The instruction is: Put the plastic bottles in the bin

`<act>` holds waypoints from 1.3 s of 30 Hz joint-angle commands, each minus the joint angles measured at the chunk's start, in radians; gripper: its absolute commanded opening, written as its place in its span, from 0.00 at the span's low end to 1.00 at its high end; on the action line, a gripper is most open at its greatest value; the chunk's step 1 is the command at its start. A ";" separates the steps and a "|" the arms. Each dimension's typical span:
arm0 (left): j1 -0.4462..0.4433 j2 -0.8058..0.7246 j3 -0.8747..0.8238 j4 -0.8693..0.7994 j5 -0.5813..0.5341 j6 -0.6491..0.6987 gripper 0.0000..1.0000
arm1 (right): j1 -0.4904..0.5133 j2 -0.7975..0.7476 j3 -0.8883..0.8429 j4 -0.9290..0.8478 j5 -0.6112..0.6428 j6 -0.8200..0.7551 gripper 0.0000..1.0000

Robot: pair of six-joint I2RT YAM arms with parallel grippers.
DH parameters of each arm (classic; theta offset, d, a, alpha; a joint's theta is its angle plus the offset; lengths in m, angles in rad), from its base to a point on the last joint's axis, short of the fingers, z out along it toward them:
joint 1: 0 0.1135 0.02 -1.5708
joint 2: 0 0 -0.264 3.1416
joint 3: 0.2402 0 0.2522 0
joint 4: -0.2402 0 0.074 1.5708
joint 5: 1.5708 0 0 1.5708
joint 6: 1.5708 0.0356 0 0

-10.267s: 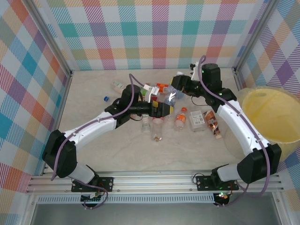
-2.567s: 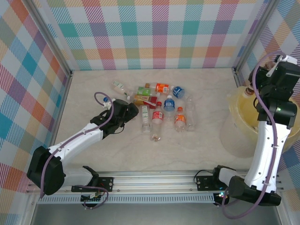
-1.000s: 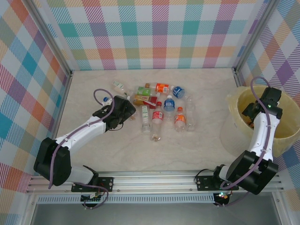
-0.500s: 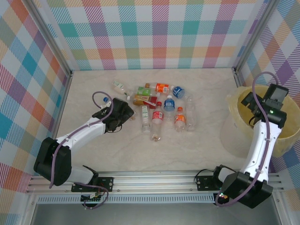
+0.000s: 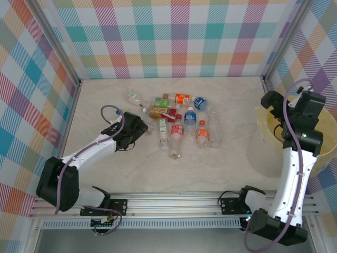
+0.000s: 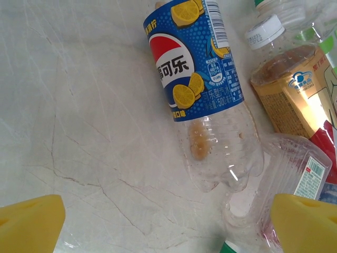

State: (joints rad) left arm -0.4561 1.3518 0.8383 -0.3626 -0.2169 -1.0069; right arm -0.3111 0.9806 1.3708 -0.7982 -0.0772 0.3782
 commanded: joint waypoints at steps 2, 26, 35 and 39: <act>0.018 -0.016 -0.023 0.022 0.009 -0.011 1.00 | 0.174 0.020 0.056 0.089 -0.110 0.015 1.00; -0.018 0.250 0.160 0.112 0.075 -0.030 1.00 | 0.693 0.151 -0.137 0.422 0.031 0.125 1.00; -0.021 0.379 0.217 0.181 0.048 -0.055 0.97 | 0.693 0.147 -0.137 0.341 0.074 0.145 1.00; -0.022 0.428 0.232 0.189 0.058 -0.058 0.92 | 0.693 0.148 -0.145 0.338 0.056 0.139 1.00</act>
State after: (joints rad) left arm -0.4641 1.7527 1.0485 -0.1921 -0.1501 -1.0538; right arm 0.3756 1.1461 1.2377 -0.4629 -0.0254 0.5018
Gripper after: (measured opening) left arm 0.930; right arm 0.996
